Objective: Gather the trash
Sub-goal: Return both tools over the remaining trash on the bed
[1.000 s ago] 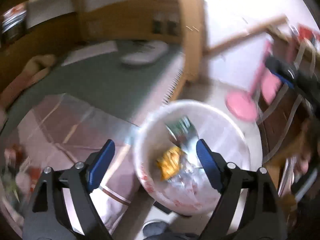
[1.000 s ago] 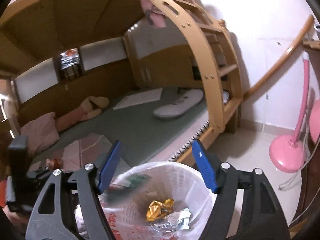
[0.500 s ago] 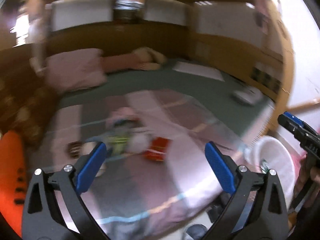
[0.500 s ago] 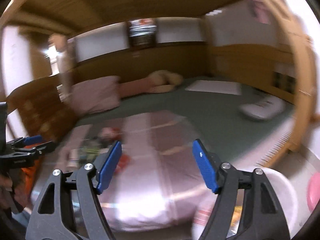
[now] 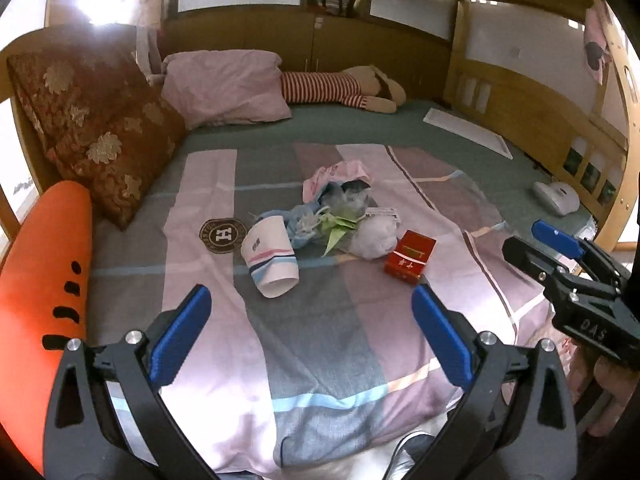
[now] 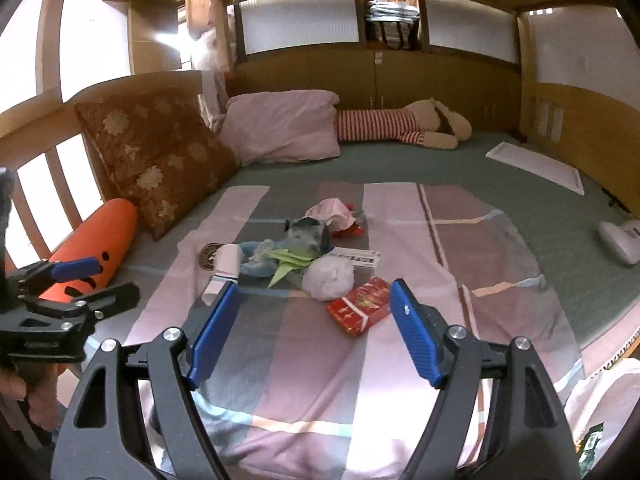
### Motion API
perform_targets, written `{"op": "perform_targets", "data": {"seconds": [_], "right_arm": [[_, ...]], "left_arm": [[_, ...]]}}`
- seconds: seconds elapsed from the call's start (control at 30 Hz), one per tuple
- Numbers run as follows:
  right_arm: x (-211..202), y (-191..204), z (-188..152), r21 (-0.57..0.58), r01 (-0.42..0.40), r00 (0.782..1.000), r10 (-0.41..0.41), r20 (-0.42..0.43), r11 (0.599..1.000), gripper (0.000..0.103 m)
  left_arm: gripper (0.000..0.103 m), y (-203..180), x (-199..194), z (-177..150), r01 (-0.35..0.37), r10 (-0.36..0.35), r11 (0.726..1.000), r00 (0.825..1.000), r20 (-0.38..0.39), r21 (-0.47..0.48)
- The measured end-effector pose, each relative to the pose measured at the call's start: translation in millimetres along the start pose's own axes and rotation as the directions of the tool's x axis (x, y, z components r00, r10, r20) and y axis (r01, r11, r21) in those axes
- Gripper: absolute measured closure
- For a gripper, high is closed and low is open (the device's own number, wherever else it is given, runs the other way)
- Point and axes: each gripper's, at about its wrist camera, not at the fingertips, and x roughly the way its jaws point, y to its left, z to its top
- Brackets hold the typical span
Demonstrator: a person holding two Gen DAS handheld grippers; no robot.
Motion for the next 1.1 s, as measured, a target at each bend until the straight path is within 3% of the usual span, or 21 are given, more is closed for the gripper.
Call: {"op": "perform_targets", "data": {"seconds": [1.1], "right_arm": [[5.6, 0.9, -2.8, -0.001, -0.011, 1.000, 0.011, -0.012, 1.000, 0.027]], "left_arm": [[0.003, 6.7, 8.9, -3.1, -0.012, 0.011, 1.000, 0.999, -0.034, -0.019]]}}
